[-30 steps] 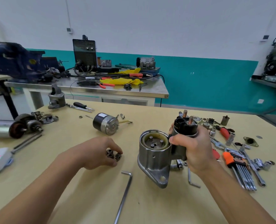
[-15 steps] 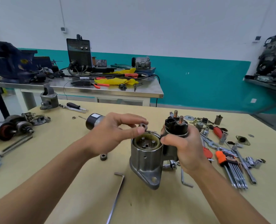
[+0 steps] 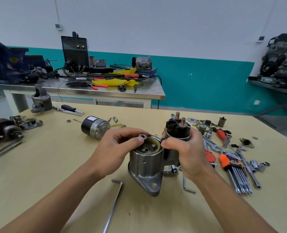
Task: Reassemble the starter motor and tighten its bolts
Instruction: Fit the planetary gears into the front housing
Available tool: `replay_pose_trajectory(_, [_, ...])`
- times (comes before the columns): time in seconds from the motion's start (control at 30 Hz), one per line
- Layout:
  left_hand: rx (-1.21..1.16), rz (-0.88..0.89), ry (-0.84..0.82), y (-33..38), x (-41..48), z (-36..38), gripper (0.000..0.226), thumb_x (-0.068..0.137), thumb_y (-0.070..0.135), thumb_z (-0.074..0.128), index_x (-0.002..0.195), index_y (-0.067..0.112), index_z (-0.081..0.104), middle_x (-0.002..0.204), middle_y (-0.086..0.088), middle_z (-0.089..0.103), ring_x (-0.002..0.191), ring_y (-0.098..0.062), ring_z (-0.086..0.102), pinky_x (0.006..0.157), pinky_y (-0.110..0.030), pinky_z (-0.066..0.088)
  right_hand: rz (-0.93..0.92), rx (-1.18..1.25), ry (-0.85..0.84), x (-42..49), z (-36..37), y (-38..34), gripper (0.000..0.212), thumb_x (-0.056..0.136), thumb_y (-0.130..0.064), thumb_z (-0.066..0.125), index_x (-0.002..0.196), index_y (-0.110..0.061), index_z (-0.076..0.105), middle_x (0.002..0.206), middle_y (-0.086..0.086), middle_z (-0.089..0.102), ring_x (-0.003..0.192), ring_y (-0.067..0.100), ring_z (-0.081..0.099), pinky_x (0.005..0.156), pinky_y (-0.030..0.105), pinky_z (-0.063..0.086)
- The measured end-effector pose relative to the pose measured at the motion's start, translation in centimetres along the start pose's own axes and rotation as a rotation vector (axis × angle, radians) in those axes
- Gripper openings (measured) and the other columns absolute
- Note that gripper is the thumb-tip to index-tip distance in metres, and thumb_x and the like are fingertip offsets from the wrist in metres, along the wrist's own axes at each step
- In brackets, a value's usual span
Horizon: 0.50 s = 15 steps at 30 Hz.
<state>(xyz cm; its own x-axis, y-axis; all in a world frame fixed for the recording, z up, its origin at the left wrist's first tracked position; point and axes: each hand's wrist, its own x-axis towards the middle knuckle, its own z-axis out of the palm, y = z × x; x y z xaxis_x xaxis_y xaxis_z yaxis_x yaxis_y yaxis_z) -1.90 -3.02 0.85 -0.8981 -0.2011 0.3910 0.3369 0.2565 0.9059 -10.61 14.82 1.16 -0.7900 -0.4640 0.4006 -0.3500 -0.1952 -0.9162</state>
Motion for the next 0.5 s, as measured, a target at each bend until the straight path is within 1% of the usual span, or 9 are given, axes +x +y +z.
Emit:
replay_pose_trajectory(0.07, [0.008,0.015,-0.010,0.06,0.07,-0.12,0.023,0.094,-0.001,0.062,0.102,0.012,0.078,0.099,-0.002,0.079,0.096,-0.012,0.072,0.079,-0.018,0.053,-0.007,-0.004,-0.005,-0.02,0.02,-0.06,0.021,0.047,-0.030,0.074,0.065,-0.019,0.069,0.065,-0.003,0.063,0.067,0.012,0.063,0.060,0.034,0.053])
replay_pose_trajectory(0.13, [0.012,0.013,-0.032,0.26,0.13,-0.35,0.023,0.094,0.000,0.061,0.102,0.013,0.079,0.099,-0.002,0.079,0.094,-0.012,0.073,0.078,-0.018,0.054,-0.006,-0.003,-0.002,-0.02,0.04,-0.10,0.021,0.047,-0.030,0.074,0.065,-0.020,0.069,0.066,-0.003,0.064,0.068,0.012,0.063,0.059,0.034,0.053])
replay_pose_trajectory(0.23, [0.017,-0.010,-0.049,0.39,0.19,-0.57,0.022,0.096,0.006,0.061,0.101,0.017,0.079,0.098,-0.001,0.079,0.094,-0.013,0.072,0.076,-0.021,0.055,0.021,0.012,0.039,0.00,0.14,0.01,0.023,0.045,-0.031,0.074,0.066,-0.021,0.071,0.067,-0.002,0.064,0.071,0.017,0.064,0.066,0.046,0.055])
replay_pose_trajectory(0.27, [0.017,-0.018,-0.041,0.39,0.21,-0.56,0.021,0.096,0.008,0.062,0.100,0.018,0.080,0.097,-0.001,0.079,0.093,-0.013,0.073,0.075,-0.020,0.055,0.031,0.019,0.050,-0.02,0.18,0.00,0.024,0.044,-0.031,0.074,0.066,-0.021,0.071,0.068,-0.001,0.065,0.072,0.017,0.064,0.069,0.048,0.055])
replay_pose_trajectory(0.43, [0.015,-0.096,0.020,0.55,0.63,-0.29,0.023,0.096,0.018,0.063,0.090,0.026,0.083,0.092,0.002,0.079,0.085,-0.009,0.073,0.069,-0.018,0.055,0.046,0.003,0.051,-0.08,0.27,-0.17,0.024,0.045,-0.031,0.075,0.067,-0.021,0.071,0.069,-0.002,0.064,0.075,0.017,0.064,0.072,0.050,0.056])
replay_pose_trajectory(0.5, [0.002,-0.136,0.022,0.73,0.85,-0.38,0.023,0.096,0.019,0.064,0.088,0.028,0.083,0.089,0.001,0.079,0.082,-0.007,0.072,0.066,-0.017,0.055,0.042,0.001,0.044,-0.06,0.23,-0.16,0.019,0.048,-0.026,0.076,0.066,-0.022,0.072,0.068,-0.003,0.065,0.073,0.015,0.064,0.071,0.049,0.055])
